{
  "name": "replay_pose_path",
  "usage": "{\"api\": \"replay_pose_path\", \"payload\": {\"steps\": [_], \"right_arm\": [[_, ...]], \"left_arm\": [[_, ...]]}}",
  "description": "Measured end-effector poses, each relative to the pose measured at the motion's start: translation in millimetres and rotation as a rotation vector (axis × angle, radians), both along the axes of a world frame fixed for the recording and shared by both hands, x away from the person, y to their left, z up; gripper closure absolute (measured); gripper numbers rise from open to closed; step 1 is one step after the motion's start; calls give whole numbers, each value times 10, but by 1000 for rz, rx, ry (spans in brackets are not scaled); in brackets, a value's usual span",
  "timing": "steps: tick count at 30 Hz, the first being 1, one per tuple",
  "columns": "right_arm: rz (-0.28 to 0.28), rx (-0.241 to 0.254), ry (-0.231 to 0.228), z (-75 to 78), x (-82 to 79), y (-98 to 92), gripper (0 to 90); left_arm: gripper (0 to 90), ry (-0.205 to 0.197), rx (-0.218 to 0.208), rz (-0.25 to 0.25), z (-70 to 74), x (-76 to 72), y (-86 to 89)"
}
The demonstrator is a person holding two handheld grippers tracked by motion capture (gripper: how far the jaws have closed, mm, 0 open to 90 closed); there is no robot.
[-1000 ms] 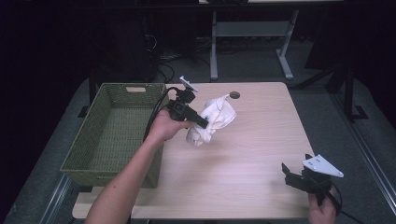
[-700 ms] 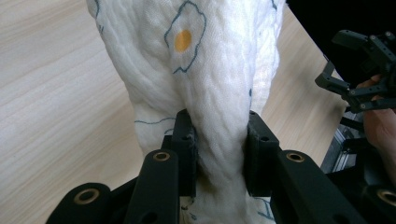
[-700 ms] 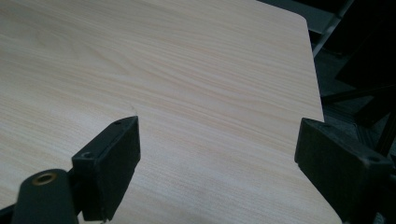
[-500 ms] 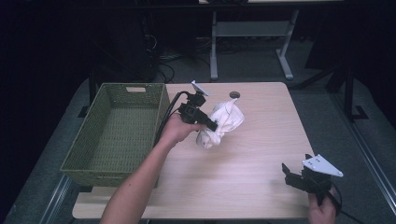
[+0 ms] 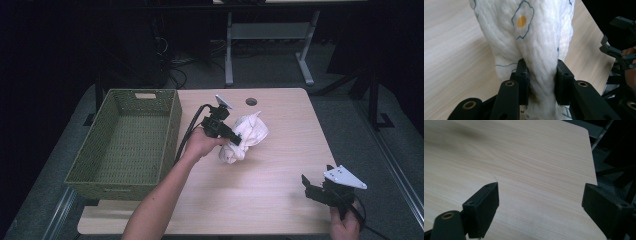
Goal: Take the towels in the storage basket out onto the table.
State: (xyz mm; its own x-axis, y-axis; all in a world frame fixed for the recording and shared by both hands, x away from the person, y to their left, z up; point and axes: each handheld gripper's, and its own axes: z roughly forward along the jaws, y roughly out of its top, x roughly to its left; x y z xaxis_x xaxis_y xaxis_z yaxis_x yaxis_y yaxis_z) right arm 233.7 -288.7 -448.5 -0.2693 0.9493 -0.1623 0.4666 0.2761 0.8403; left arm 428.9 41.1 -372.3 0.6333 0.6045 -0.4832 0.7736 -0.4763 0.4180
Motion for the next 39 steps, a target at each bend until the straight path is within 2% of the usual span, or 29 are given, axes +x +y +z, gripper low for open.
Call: {"api": "replay_pose_path", "payload": {"steps": [10,14,23,33,39], "right_arm": [[-1,1,5,-6,-3,-4,139],[1,2,4,-6,-6,-4,139],[1,0,9,-13,5,0,139],[4,0,9,-14,-3,6,139],[8,-5,10,-19,6,13,139]], "left_arm": [[684,14,-7,2,-178,-17,-127],[681,15,-16,9,-206,-31,-172],[679,22,-6,22,-340,-28,-272],[664,11,1,34,-417,-54,-359],[633,26,-2,36,-479,-71,-423]]}}
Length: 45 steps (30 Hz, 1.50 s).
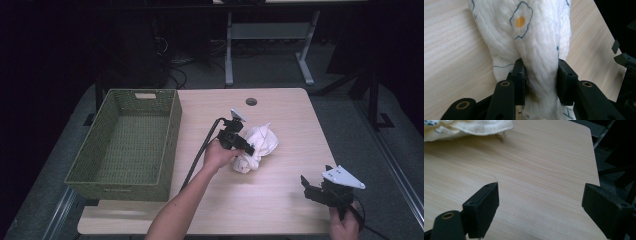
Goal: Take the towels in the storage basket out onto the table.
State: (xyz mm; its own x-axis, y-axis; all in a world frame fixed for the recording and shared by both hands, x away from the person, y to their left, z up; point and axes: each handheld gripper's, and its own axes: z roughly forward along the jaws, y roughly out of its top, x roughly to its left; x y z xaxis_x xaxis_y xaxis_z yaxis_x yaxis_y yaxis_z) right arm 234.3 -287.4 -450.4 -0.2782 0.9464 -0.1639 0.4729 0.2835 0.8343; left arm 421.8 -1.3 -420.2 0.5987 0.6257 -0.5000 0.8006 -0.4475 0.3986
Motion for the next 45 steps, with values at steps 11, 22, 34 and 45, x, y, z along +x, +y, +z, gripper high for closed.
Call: {"api": "replay_pose_path", "payload": {"steps": [11,22,34,45], "right_arm": [[2,2,-1,1,-3,-2,139],[0,-3,0,-1,7,4,139],[-5,-10,7,-12,24,7,139],[-7,-14,10,-20,33,0,139]], "left_arm": [[556,9,-36,20,-48,-11,-35],[429,-39,-78,23,42,-87,85],[307,-93,-123,-10,176,-260,261],[262,-131,-154,3,233,-366,456]]}}
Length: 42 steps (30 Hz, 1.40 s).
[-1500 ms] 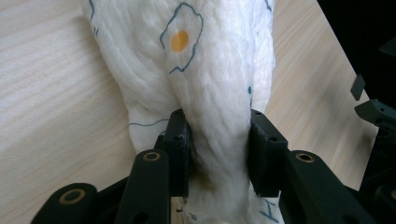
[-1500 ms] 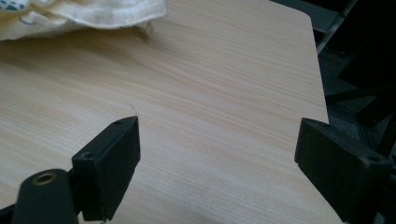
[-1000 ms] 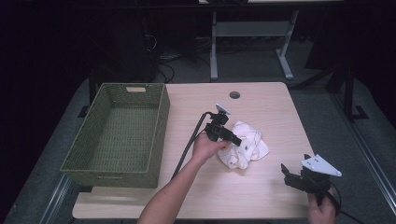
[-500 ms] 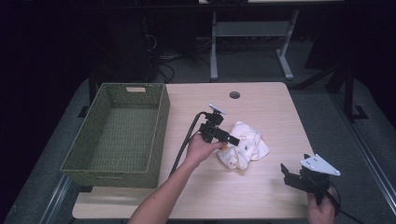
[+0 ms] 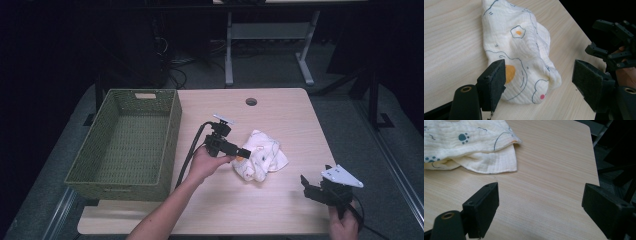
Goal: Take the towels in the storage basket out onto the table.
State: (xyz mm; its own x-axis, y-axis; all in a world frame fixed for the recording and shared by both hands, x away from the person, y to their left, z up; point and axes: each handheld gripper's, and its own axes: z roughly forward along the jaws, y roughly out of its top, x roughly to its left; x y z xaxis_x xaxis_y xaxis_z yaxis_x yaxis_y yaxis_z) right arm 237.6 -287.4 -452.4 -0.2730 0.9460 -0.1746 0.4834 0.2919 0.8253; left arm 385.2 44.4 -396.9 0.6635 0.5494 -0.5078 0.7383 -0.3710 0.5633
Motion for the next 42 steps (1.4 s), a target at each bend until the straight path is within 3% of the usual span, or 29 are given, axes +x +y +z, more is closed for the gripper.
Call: {"api": "replay_pose_path", "payload": {"steps": [18,42], "right_arm": [[-1,-8,5,-8,3,14,139],[3,-11,11,-18,-1,10,139]], "left_arm": [[247,-42,-32,-9,3,-247,173],[247,-66,-47,-32,-248,-720,398]]}}
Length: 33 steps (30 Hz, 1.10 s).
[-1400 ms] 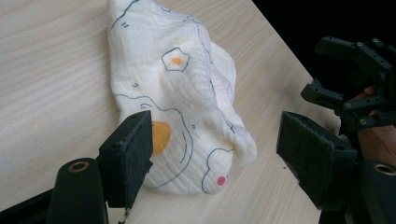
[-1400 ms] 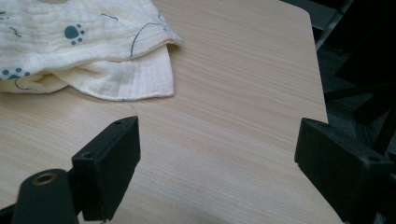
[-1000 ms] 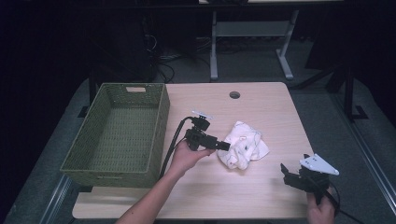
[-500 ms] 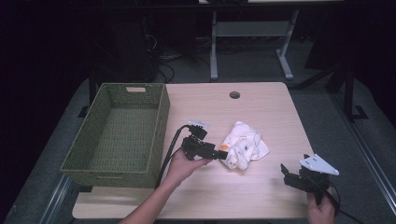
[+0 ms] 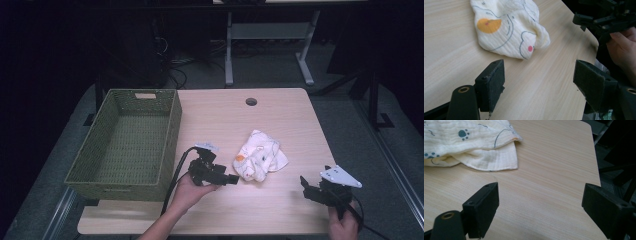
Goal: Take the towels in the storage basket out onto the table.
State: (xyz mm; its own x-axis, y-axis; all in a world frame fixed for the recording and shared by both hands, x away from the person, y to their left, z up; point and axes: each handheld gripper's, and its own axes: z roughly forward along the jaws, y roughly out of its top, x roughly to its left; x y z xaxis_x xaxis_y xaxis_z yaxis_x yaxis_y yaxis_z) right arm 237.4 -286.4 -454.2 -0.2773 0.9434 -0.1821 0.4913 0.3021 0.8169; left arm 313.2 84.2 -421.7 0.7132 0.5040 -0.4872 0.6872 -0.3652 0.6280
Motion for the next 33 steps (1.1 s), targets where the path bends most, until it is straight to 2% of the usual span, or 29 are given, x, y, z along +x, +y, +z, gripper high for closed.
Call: {"api": "replay_pose_path", "payload": {"steps": [13,25,33], "right_arm": [[1,1,-2,-1,-8,2,139],[8,-7,5,-13,-6,16,139],[9,-7,15,-37,-13,14,139]], "left_arm": [[247,-17,5,-5,-62,-216,92],[247,-26,39,-17,-185,-358,187],[247,-30,25,-15,-253,-427,230]]}}
